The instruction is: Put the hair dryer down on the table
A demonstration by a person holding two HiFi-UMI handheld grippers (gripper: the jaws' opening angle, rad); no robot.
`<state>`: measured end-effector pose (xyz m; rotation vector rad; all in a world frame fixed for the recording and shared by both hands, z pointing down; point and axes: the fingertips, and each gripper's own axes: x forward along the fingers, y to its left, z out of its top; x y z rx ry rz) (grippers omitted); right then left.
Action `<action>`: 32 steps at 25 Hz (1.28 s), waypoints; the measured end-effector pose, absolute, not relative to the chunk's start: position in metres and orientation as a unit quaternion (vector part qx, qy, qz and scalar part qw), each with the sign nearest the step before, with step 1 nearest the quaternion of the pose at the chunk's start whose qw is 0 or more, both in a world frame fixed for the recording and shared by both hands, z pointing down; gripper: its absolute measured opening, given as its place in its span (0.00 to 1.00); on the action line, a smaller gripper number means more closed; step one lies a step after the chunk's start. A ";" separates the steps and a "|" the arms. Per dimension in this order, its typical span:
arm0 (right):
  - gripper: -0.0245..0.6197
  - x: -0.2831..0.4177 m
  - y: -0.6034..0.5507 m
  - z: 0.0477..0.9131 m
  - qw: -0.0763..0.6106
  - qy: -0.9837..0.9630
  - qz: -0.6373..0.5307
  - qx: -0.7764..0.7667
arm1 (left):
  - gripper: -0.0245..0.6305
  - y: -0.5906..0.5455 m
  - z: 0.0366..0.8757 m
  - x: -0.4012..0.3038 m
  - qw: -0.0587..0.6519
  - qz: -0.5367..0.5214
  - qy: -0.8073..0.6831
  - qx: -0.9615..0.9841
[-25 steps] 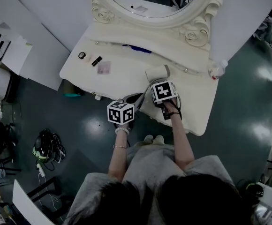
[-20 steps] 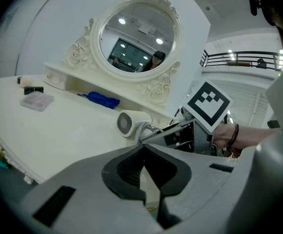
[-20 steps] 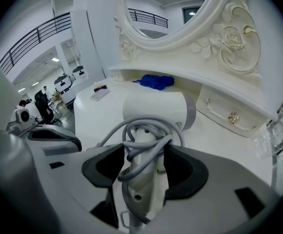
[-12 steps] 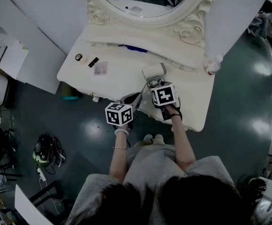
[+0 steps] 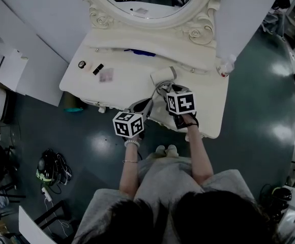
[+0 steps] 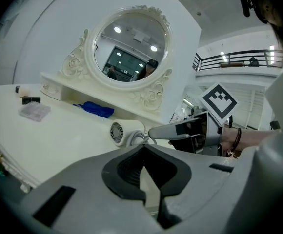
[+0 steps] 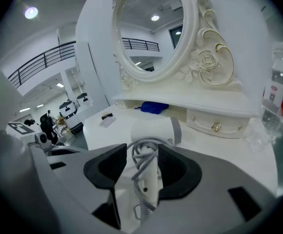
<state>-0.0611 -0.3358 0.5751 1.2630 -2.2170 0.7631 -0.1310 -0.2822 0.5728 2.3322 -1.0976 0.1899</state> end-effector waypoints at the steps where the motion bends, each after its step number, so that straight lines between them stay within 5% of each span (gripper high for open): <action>1: 0.32 -0.061 -0.336 0.569 0.223 -0.813 0.278 0.460 | 0.04 -0.282 0.570 -0.130 0.270 0.067 -0.409 0.869; 13: 0.07 -0.060 -0.336 0.495 0.141 -0.849 0.220 0.459 | 0.04 -0.291 0.503 -0.123 0.191 0.016 -0.412 0.891; 32: 0.04 -0.074 -0.304 0.383 0.068 -0.917 0.103 0.380 | 0.04 -0.280 0.408 -0.107 0.085 -0.021 -0.382 0.920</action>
